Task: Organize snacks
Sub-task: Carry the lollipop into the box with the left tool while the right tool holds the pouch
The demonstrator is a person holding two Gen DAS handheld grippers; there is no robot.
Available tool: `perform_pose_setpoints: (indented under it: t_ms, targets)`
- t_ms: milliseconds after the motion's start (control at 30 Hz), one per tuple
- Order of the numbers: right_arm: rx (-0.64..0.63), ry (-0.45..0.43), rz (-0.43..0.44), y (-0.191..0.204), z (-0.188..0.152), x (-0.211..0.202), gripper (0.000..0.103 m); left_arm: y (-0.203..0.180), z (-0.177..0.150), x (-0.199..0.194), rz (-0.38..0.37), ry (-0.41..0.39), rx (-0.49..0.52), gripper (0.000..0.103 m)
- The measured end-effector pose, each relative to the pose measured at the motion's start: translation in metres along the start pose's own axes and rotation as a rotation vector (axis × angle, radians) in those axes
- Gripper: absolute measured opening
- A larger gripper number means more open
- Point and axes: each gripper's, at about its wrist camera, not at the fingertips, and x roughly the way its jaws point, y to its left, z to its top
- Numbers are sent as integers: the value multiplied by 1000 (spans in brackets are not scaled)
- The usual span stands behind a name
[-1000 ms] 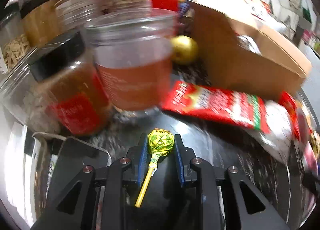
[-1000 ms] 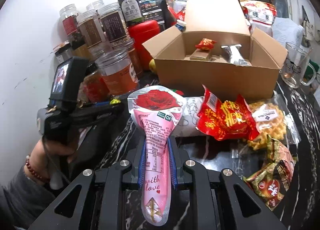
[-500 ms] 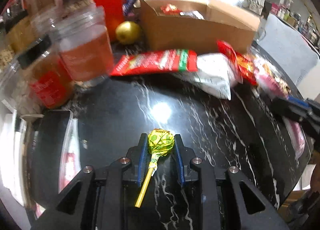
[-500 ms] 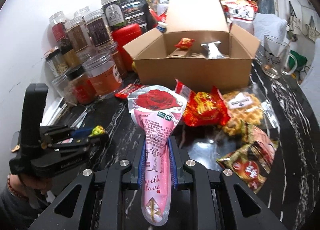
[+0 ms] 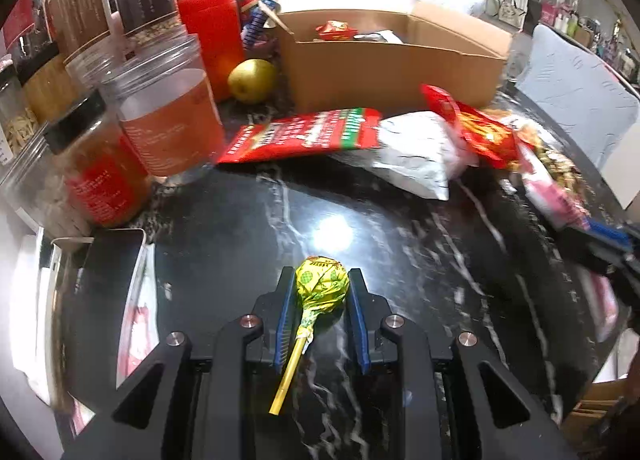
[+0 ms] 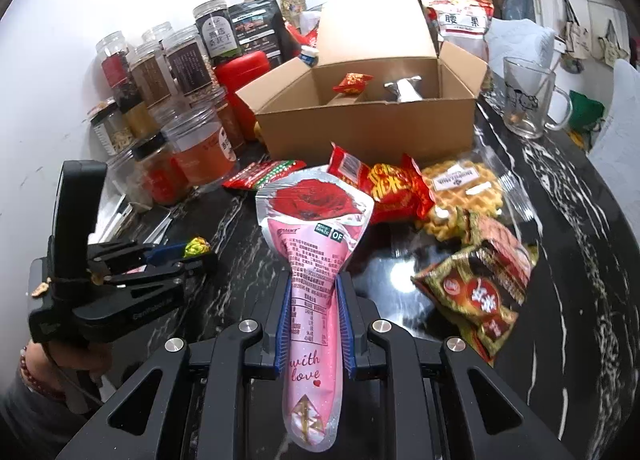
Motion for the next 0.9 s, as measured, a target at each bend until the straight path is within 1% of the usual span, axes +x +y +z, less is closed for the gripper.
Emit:
perform_pose_setpoints:
  t_ms: [233, 367, 500, 700, 900]
  targets:
    - [14, 13, 8, -3, -2, -1, 21, -11, -2, -25, -52, -50, -10, 25]
    - [20, 10, 40, -3, 3, -3, 21, -14, 5, -39, -81, -78, -20, 25]
    - [23, -2, 71, -3, 11, -6, 21, -17, 20, -50, -97, -106, -19, 25]
    - [31, -13, 84, -8, 31, -7, 21, -27, 48, -57, -124, -138, -4, 25]
    - [10, -35, 89, -14, 55, -8, 21, -32, 73, -60, -130, -188, 10, 25]
